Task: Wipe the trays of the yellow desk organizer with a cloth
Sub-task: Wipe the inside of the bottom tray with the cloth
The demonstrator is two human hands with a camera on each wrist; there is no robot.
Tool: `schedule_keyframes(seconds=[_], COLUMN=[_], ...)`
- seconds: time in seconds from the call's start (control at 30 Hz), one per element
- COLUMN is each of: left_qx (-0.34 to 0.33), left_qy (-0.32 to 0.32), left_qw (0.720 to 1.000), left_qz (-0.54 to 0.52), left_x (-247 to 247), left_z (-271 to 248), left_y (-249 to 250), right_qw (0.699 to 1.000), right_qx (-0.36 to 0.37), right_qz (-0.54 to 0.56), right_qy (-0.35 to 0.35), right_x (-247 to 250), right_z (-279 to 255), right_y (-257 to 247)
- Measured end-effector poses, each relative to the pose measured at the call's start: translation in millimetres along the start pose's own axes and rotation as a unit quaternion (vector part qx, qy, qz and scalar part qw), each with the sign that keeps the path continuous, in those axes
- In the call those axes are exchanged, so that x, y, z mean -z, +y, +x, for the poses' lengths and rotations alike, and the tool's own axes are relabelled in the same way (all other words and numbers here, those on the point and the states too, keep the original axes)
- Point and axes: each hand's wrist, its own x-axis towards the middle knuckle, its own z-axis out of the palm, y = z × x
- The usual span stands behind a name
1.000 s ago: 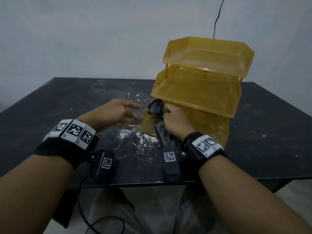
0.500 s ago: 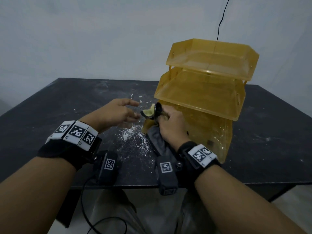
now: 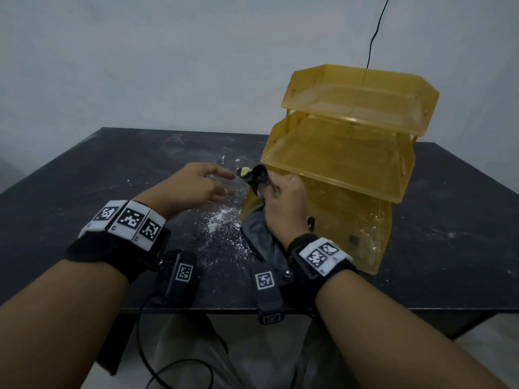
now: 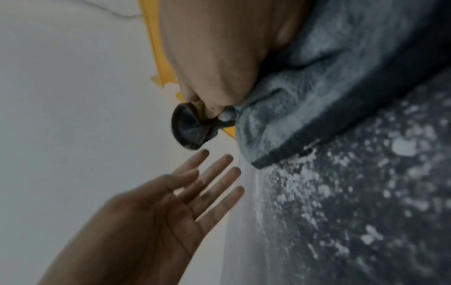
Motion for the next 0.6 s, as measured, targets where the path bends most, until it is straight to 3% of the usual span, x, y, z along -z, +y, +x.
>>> schedule_keyframes(seconds=[0.1,0.23,0.33,0.4,0.5,0.6], left_qx=[-0.003,0.005,0.0,-0.01,-0.028,-0.009], left_qy=[0.014,0.03,0.021,0.013,-0.004,-0.02], left_qw=[1.0,1.0,1.0,1.0,0.999,0.992], left_qz=[0.006,-0.005,0.002,0.011,0.038,0.122], left_x=[-0.6,0.7,-0.8,-3.4,-8.3,-14.7], left_z=[0.0,0.0,-0.3,1.1,6.4,15.5], left_y=[0.6,0.1,2.2,4.6,7.2,7.5], right_qw=[0.996,0.974,0.961,0.962,0.978,0.976], right_qx=[0.044,0.087,0.082,0.06,0.042,0.048], right_qz=[-0.049,-0.071,-0.049,-0.005,0.043,0.046], right_qy=[-0.057,-0.198,-0.26,-0.265,-0.201,-0.207], right_x=[-4.2,2.8,11.5,16.9,20.1,20.6], right_z=[-0.2,-9.5,-10.5,-9.3,-10.1,-10.4], right_y=[-5.4,-4.3,-2.8,-0.2,4.8,5.8])
